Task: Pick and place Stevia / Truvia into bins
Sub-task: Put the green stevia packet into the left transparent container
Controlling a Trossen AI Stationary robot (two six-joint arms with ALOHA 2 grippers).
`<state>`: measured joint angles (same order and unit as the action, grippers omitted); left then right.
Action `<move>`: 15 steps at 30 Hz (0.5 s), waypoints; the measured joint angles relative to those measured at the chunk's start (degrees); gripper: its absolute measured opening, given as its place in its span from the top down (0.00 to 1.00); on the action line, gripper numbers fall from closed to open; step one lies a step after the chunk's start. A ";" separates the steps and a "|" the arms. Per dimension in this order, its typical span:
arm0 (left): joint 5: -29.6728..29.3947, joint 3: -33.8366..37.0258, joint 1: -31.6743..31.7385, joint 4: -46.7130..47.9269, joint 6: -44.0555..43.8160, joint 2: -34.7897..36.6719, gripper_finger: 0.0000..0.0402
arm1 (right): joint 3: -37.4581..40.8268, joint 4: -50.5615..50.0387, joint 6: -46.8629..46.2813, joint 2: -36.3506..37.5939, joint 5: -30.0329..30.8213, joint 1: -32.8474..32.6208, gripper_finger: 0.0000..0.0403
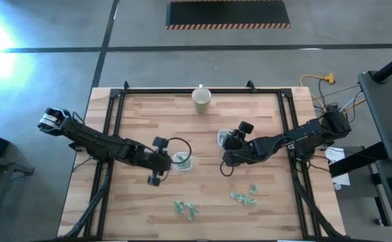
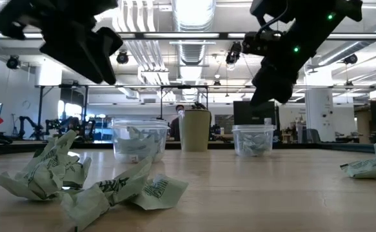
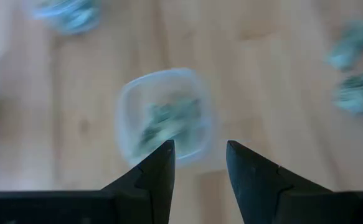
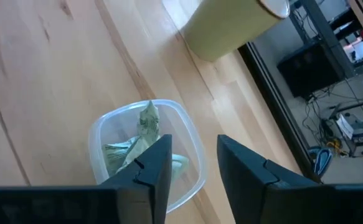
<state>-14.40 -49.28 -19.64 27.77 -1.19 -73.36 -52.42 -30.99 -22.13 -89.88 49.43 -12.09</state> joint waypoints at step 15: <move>17.67 0.55 -9.50 -25.50 3.34 -12.14 0.68 | 0.07 -0.01 2.87 3.11 0.09 -5.80 0.73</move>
<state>3.26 -48.73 -29.15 2.27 2.15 -85.50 -52.36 -31.00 -19.26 -86.77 49.52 -17.89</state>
